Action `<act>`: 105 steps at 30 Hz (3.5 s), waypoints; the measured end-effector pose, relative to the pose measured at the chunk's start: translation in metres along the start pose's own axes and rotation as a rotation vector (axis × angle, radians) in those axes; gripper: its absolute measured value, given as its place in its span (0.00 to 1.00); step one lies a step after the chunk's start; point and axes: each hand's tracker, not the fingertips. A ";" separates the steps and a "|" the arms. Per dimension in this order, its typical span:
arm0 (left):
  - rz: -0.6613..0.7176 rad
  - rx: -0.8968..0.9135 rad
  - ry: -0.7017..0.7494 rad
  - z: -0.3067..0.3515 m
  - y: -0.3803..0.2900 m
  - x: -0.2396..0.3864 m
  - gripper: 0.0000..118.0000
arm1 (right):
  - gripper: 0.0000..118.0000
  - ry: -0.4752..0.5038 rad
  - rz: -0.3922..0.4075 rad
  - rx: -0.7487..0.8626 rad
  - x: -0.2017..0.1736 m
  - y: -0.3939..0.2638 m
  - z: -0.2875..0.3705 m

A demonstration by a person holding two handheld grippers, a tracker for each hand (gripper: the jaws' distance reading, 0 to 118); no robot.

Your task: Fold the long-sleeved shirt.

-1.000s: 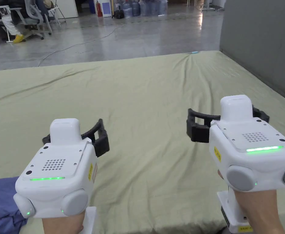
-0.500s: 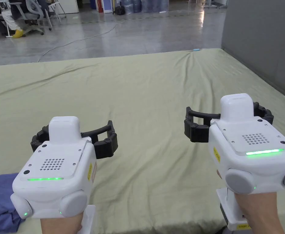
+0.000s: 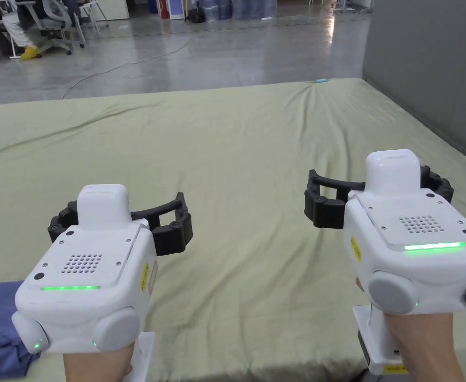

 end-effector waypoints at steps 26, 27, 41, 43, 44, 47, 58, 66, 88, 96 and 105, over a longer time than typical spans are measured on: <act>-0.010 -0.011 -0.011 -0.001 0.000 0.000 1.00 | 1.00 0.010 -0.020 -0.016 0.001 0.004 0.000; -0.006 -0.013 -0.013 -0.001 0.000 0.000 1.00 | 1.00 0.010 -0.019 -0.016 0.001 0.004 -0.001; -0.014 -0.016 -0.008 0.000 0.000 -0.001 1.00 | 1.00 0.006 -0.015 -0.026 0.001 0.003 -0.001; -0.016 -0.017 -0.005 0.000 0.000 -0.001 1.00 | 1.00 0.008 -0.015 -0.025 0.001 0.003 0.000; -0.017 -0.017 -0.004 0.000 0.000 -0.001 1.00 | 1.00 0.007 -0.016 -0.028 0.001 0.003 0.000; -0.014 -0.019 -0.006 0.001 0.000 -0.001 1.00 | 1.00 -0.003 -0.007 -0.051 -0.001 0.003 -0.002; -0.015 -0.020 -0.016 0.002 -0.001 -0.001 1.00 | 1.00 0.029 -0.045 -0.099 -0.016 0.001 -0.003; -0.025 -0.025 -0.015 0.003 -0.003 0.000 1.00 | 1.00 0.014 0.019 -0.011 -0.018 0.002 0.007; -0.033 -0.013 0.000 0.009 0.000 -0.003 1.00 | 1.00 -0.020 -0.049 -0.140 -0.016 0.012 0.007; -0.039 -0.022 0.002 0.008 0.000 -0.002 1.00 | 1.00 -0.031 -0.088 -0.141 -0.022 0.018 0.011; -0.045 -0.029 0.005 0.006 -0.001 -0.001 1.00 | 1.00 0.003 -0.163 -0.144 -0.011 0.025 0.016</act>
